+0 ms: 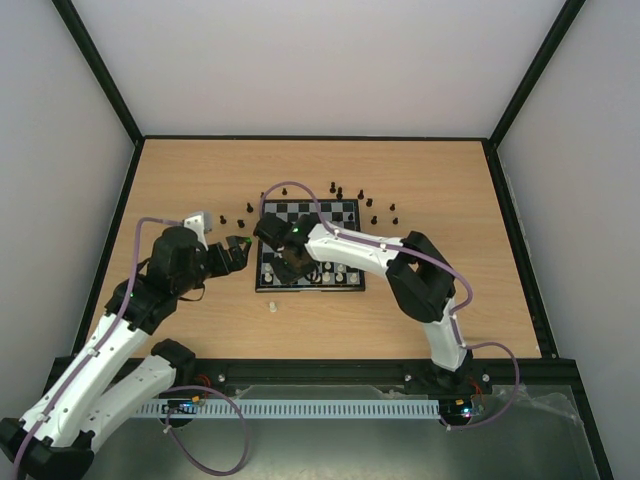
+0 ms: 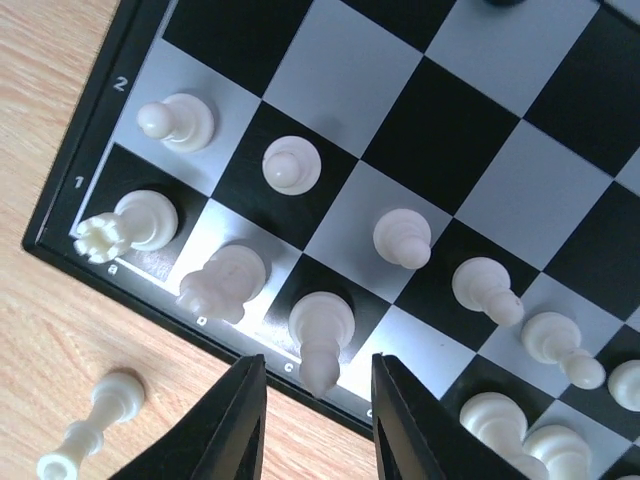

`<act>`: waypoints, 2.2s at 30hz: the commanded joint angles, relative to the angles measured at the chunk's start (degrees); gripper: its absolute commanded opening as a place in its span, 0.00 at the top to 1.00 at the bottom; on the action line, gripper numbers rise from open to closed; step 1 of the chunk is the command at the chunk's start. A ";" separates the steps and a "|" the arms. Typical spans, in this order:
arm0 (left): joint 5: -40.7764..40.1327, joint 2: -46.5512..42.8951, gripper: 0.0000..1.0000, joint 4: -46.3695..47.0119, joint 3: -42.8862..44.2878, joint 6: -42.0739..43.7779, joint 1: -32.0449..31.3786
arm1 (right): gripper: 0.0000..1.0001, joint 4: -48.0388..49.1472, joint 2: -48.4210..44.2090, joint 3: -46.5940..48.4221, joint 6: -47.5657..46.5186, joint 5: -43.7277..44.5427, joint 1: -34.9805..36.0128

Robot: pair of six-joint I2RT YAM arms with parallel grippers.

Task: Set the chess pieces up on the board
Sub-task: Place the chess piece on the chessboard, then pick up the chess piece at the center of the board, then place the chess piece on the chessboard.

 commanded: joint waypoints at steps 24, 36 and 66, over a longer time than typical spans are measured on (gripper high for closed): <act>-8.97 -16.02 0.01 -6.70 11.91 -0.17 0.44 | 0.60 -1.81 1.57 0.49 1.12 -3.87 11.08; -8.49 -15.84 0.01 -6.35 10.98 -0.07 0.45 | 0.77 -2.06 4.23 3.11 0.90 -2.21 11.08; -6.32 -12.26 0.01 -2.28 7.69 0.02 0.44 | 0.93 -2.41 -6.35 -5.86 -1.03 2.60 -1.57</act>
